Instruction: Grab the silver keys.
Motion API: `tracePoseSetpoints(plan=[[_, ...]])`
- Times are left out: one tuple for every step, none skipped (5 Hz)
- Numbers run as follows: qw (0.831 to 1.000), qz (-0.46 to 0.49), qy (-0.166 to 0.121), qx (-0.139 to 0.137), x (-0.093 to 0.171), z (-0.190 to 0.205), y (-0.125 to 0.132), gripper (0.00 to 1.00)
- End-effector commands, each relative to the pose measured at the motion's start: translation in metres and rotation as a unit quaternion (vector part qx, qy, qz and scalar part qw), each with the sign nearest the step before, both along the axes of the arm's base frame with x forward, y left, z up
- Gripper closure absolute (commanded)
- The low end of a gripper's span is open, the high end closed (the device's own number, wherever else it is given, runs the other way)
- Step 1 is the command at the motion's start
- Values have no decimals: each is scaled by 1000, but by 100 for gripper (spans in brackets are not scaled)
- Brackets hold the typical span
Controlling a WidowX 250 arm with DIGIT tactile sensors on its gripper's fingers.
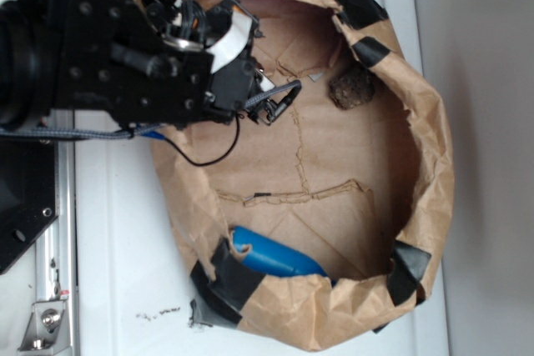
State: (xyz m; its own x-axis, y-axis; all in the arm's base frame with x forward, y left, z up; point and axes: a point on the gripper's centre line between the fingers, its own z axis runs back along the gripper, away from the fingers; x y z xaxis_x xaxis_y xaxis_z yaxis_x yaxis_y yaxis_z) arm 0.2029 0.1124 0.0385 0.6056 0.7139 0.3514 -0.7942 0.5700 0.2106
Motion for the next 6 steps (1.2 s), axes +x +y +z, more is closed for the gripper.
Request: tracePoseSetpoints(plan=[[1000, 20, 17, -12, -3, -16, -4, 0], [999, 22, 13, -19, 0, -13, -5, 100], [999, 16, 14, -24, 4, -7, -5, 100], [999, 5, 16, -30, 8, 2, -4, 100], [999, -6, 27, -32, 12, 10, -4, 100], [999, -4, 25, -36, 13, 13, -3, 100]])
